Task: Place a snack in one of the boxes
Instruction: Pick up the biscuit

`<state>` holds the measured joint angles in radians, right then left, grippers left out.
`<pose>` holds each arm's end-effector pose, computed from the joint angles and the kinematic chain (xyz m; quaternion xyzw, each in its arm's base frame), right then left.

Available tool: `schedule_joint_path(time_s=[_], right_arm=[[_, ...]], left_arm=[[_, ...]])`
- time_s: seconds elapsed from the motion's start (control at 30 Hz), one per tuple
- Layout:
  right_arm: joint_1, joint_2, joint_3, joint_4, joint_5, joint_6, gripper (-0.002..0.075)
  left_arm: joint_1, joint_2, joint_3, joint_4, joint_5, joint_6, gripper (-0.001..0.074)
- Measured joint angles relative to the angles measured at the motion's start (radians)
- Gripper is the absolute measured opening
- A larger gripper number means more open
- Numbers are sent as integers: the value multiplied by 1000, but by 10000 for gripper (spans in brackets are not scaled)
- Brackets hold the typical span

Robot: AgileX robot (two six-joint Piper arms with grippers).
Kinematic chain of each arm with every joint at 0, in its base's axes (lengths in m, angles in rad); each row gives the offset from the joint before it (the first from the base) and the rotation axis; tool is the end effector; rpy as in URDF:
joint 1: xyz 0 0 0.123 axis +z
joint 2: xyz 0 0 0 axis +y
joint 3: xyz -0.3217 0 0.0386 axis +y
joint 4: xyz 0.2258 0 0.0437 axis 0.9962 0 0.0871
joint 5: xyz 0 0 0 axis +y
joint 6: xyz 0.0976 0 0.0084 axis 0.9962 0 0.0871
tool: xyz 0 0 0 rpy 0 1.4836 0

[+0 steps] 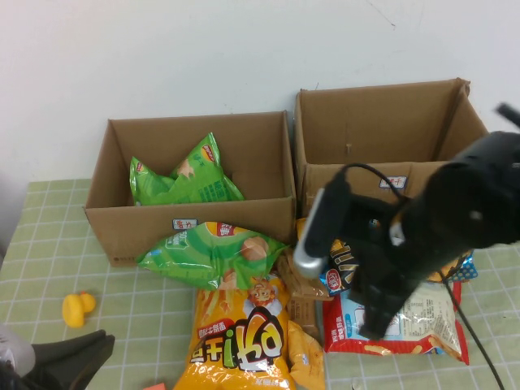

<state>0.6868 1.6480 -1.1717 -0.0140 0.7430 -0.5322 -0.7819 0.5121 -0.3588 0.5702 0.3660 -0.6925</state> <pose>0.2523 0.2057 0.2873 -0.5620 0.7980 0.0111 0.2174 0.0542 -0.0271 0.2874 0.2029 0.8000 -0.1802 0.5352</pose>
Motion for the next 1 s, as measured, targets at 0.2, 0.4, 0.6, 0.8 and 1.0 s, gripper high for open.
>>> schedule_joint_path(time_s=[0.2,0.4,0.6,0.8,1.0], right_arm=[[0,126,-38,-7,-126,-47,579],[0,248,-38,-16,-243,-93,681],[0,355,-40,-34,-430,-94,691],[0,471,-79,-53,-538,-91,692],[0,540,-161,-53,-526,-41,664]], left_arm=[[0,0,0,48,-2,0,0],[0,0,0,105,-7,0,0],[0,0,0,108,32,0,0],[0,0,0,108,92,0,0],[0,0,0,106,132,0,0]])
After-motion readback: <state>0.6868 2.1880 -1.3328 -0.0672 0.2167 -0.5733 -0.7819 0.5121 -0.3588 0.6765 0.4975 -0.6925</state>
